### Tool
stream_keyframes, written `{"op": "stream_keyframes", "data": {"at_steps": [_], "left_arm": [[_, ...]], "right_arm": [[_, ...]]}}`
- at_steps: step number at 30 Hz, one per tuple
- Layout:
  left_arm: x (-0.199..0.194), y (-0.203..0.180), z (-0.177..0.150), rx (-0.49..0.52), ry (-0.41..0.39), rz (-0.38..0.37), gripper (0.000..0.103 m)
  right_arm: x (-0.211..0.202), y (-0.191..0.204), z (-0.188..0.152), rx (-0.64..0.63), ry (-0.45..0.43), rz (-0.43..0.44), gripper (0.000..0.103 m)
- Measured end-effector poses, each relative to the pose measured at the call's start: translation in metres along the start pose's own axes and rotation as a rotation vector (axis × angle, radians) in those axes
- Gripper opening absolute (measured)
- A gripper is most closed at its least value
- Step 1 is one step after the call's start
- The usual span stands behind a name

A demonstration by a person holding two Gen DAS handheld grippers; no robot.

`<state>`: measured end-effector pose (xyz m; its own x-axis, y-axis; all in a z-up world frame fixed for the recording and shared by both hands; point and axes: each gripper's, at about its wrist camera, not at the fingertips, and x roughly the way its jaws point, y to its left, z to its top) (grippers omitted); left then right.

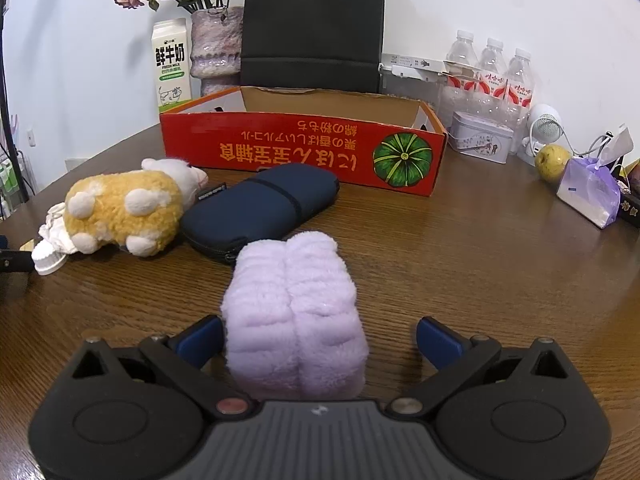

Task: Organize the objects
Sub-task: 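Grasp the yellow block with the left tool while the right tool grasps the lavender towel, then carry the yellow block and lavender towel with both tools into the box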

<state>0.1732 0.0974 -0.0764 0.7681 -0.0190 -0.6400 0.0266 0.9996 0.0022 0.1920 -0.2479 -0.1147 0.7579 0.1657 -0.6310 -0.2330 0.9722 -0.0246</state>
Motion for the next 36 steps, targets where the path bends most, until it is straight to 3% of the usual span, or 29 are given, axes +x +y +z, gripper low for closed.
{"op": "stream_keyframes", "data": {"at_steps": [4, 7, 9, 10, 13, 16, 18, 19, 24, 36], "left_arm": [[-0.002, -0.003, 0.000, 0.011, -0.017, -0.033, 0.068], [-0.004, -0.004, 0.000, 0.013, -0.027, -0.056, 0.051], [-0.005, -0.004, 0.000, 0.009, -0.029, -0.068, 0.033], [-0.005, -0.004, 0.000, 0.007, -0.029, -0.073, 0.031], [-0.006, -0.005, 0.000, 0.008, -0.030, -0.072, 0.031], [-0.007, -0.005, 0.000, -0.002, -0.032, -0.073, 0.031], [-0.008, -0.005, 0.001, -0.006, -0.038, -0.071, 0.031], [-0.009, -0.005, 0.002, -0.009, -0.040, -0.069, 0.031], [-0.011, -0.004, 0.005, -0.024, -0.050, -0.056, 0.031], [-0.022, -0.011, 0.023, -0.076, -0.101, -0.061, 0.031]], "right_arm": [[0.000, 0.000, 0.000, 0.001, 0.000, 0.002, 0.102], [-0.001, 0.000, 0.000, 0.001, -0.003, 0.007, 0.099], [-0.002, 0.001, -0.001, 0.003, -0.008, 0.011, 0.093], [-0.003, 0.001, -0.001, 0.003, -0.010, 0.014, 0.092], [-0.005, 0.004, -0.002, -0.003, -0.018, 0.019, 0.084], [-0.009, 0.006, -0.002, -0.006, -0.033, 0.022, 0.069], [-0.010, 0.006, -0.003, -0.003, -0.039, 0.028, 0.053], [-0.011, 0.006, -0.003, -0.002, -0.042, 0.032, 0.051], [-0.016, 0.007, -0.003, -0.005, -0.069, 0.021, 0.045], [-0.031, 0.011, -0.004, -0.017, -0.161, -0.005, 0.043]]}}
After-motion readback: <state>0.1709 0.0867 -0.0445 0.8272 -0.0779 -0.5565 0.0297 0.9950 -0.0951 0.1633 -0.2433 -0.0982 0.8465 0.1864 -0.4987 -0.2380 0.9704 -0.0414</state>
